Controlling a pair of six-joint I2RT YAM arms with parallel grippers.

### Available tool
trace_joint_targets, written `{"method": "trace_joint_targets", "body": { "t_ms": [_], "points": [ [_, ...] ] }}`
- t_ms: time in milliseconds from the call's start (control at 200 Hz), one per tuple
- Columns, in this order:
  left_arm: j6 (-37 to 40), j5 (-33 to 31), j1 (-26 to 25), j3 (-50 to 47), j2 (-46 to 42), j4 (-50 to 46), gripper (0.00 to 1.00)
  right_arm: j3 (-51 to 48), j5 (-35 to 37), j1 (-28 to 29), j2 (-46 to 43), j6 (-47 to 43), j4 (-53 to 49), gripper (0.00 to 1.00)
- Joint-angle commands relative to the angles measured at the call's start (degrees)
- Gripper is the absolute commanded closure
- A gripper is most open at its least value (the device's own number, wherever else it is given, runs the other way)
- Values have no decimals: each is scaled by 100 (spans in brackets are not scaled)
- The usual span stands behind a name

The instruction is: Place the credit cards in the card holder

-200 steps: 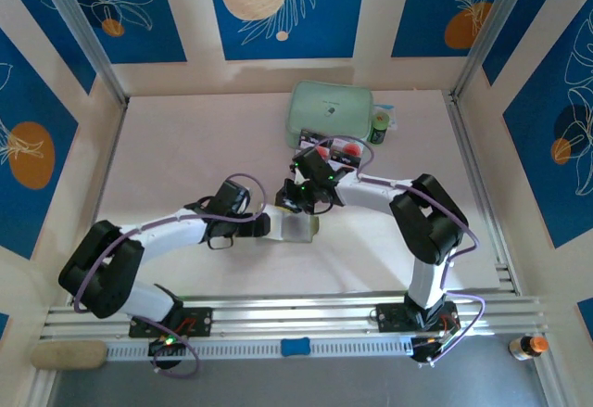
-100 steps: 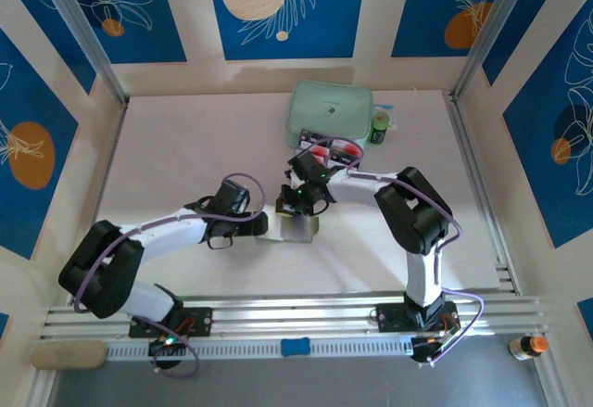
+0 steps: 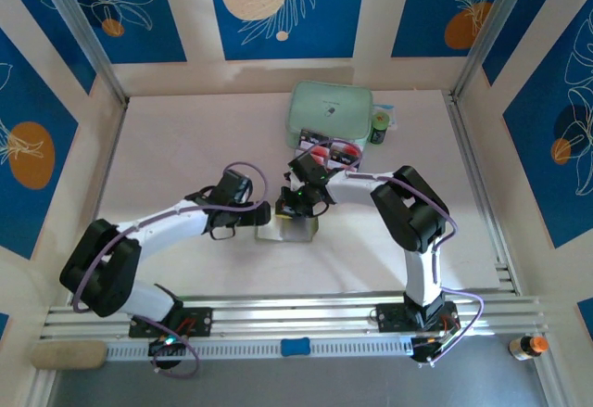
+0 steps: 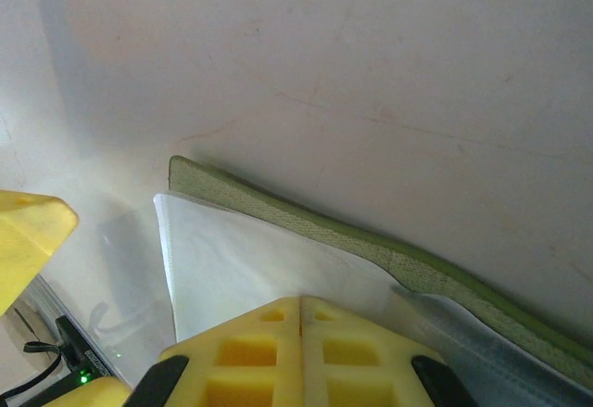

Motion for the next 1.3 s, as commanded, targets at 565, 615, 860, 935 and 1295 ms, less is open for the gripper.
{"method": "trace_joint_targets", "body": {
  "t_ms": [565,615,860,935,1295],
  "points": [
    [437,-35,20,-381,414,208,8,890,1333,-355,-1322,-1368,-1963,50],
    [434,-27,20,-413,408,222,8,1072,1822,-386,-1392,-1586,-2239,45],
    [416,-20,16,-494,362,275,8,1380,3928,-545,-1898,-2290,-2428,0],
    [408,-25,12,-477,351,278,8,1331,3883,-793,-2072,-2199,-2339,1],
    [541,-113,12,-347,308,70,8,838,1694,-1626,-2115,-2967,-2065,5]
  ]
}}
